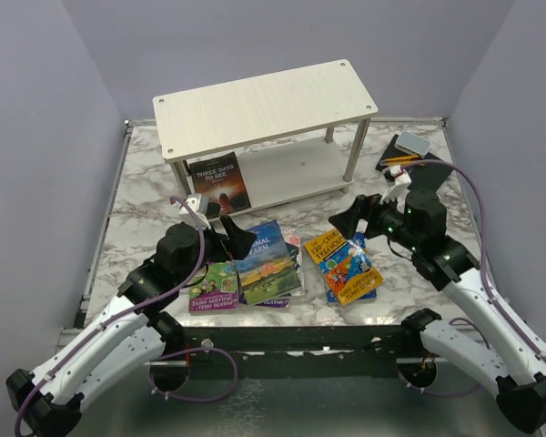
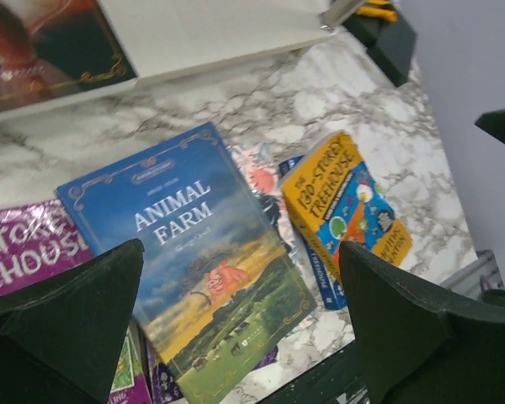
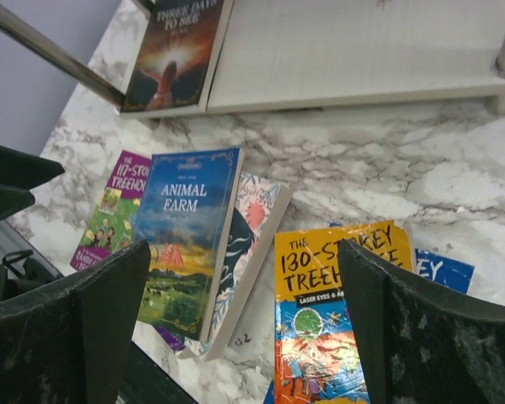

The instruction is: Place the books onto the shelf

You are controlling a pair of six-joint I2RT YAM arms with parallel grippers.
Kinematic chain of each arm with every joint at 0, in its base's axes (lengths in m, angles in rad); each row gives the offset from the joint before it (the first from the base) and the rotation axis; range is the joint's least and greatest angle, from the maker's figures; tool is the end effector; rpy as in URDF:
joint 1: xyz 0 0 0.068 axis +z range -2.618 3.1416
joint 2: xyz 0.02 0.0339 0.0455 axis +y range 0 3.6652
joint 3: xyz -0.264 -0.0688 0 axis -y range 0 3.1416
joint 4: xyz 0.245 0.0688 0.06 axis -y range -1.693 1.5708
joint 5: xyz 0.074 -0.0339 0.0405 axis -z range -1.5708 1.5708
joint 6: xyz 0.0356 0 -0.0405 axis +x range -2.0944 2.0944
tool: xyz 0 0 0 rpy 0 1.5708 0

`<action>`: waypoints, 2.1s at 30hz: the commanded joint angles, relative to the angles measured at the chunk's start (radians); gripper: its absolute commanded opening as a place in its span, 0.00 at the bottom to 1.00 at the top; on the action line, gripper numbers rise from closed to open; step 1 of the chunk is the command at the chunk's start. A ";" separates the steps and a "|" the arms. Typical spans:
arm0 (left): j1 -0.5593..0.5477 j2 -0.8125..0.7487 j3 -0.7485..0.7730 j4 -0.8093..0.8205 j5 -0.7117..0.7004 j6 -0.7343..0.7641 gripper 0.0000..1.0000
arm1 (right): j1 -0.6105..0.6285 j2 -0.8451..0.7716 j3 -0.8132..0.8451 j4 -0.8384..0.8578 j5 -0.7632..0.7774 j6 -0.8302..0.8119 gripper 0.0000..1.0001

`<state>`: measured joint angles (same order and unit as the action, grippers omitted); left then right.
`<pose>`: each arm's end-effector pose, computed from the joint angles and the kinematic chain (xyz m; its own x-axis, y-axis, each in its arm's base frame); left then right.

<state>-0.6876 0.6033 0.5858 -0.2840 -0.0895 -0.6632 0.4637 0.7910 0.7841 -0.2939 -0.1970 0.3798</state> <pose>0.1204 -0.0947 0.2865 -0.5294 -0.3587 -0.7688 0.3049 0.7652 -0.5670 0.1613 0.0884 0.3273 -0.4707 0.1711 -0.8655 -0.4644 0.7861 0.4079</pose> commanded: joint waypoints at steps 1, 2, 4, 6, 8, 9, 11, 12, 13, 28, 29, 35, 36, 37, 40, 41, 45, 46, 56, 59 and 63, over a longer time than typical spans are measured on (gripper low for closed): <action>-0.001 0.061 -0.008 -0.125 -0.118 -0.124 0.99 | 0.007 0.064 -0.040 0.045 -0.100 0.032 0.95; 0.000 0.073 -0.014 -0.139 -0.132 -0.146 0.99 | 0.010 0.080 -0.046 0.048 -0.103 0.038 0.94; -0.001 0.104 -0.026 -0.150 -0.147 -0.179 0.99 | 0.019 0.111 -0.055 0.058 -0.110 0.045 0.93; -0.001 0.135 -0.034 -0.160 -0.159 -0.213 0.99 | 0.034 0.131 -0.066 0.077 -0.115 0.059 0.92; -0.001 0.167 -0.044 -0.161 -0.156 -0.241 0.99 | 0.045 0.147 -0.078 0.092 -0.116 0.072 0.91; -0.001 0.183 -0.049 -0.161 -0.151 -0.254 0.99 | 0.049 0.156 -0.080 0.095 -0.117 0.076 0.91; 0.000 0.218 -0.057 -0.160 -0.144 -0.272 0.99 | 0.055 0.173 -0.083 0.100 -0.124 0.079 0.90; 0.000 0.234 -0.060 -0.159 -0.144 -0.279 0.99 | 0.057 0.178 -0.086 0.103 -0.126 0.079 0.90; 0.000 0.249 -0.065 -0.156 -0.142 -0.287 0.99 | 0.059 0.180 -0.088 0.106 -0.127 0.080 0.90; 0.004 0.403 -0.218 0.131 0.005 -0.324 0.89 | 0.062 0.157 -0.114 0.089 -0.127 0.080 0.89; 0.006 0.402 -0.229 0.147 0.011 -0.324 0.86 | 0.061 0.156 -0.115 0.088 -0.128 0.082 0.89; 0.020 0.373 -0.304 0.199 0.040 -0.351 0.69 | 0.062 0.149 -0.137 0.102 -0.128 0.093 0.88; 0.022 0.362 -0.319 0.204 0.041 -0.358 0.67 | 0.061 0.149 -0.140 0.103 -0.127 0.095 0.88; 0.024 0.349 -0.333 0.210 0.042 -0.363 0.64 | 0.062 0.149 -0.143 0.105 -0.126 0.098 0.88; 0.029 0.315 -0.373 0.226 0.042 -0.381 0.58 | 0.062 0.147 -0.148 0.107 -0.130 0.105 0.87; 0.029 0.304 -0.383 0.232 0.041 -0.385 0.55 | 0.061 0.145 -0.149 0.107 -0.131 0.107 0.87; 0.033 0.249 -0.419 0.243 0.039 -0.404 0.42 | 0.062 0.134 -0.153 0.100 -0.124 0.112 0.87; 0.033 0.241 -0.427 0.245 0.038 -0.408 0.39 | 0.062 0.133 -0.152 0.098 -0.122 0.113 0.87; 0.037 0.136 -0.439 0.262 0.044 -0.405 0.12 | 0.062 0.114 -0.165 0.094 -0.138 0.137 0.86; 0.038 0.111 -0.421 0.264 0.064 -0.392 0.00 | 0.062 0.116 -0.175 0.112 -0.171 0.149 0.86; 0.039 0.061 -0.391 0.264 0.080 -0.381 0.00 | 0.062 0.124 -0.191 0.141 -0.216 0.171 0.85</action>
<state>-0.6491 0.7082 0.1684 0.0200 -0.0631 -1.0786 0.5179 0.9169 0.6197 -0.1967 -0.3447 0.5220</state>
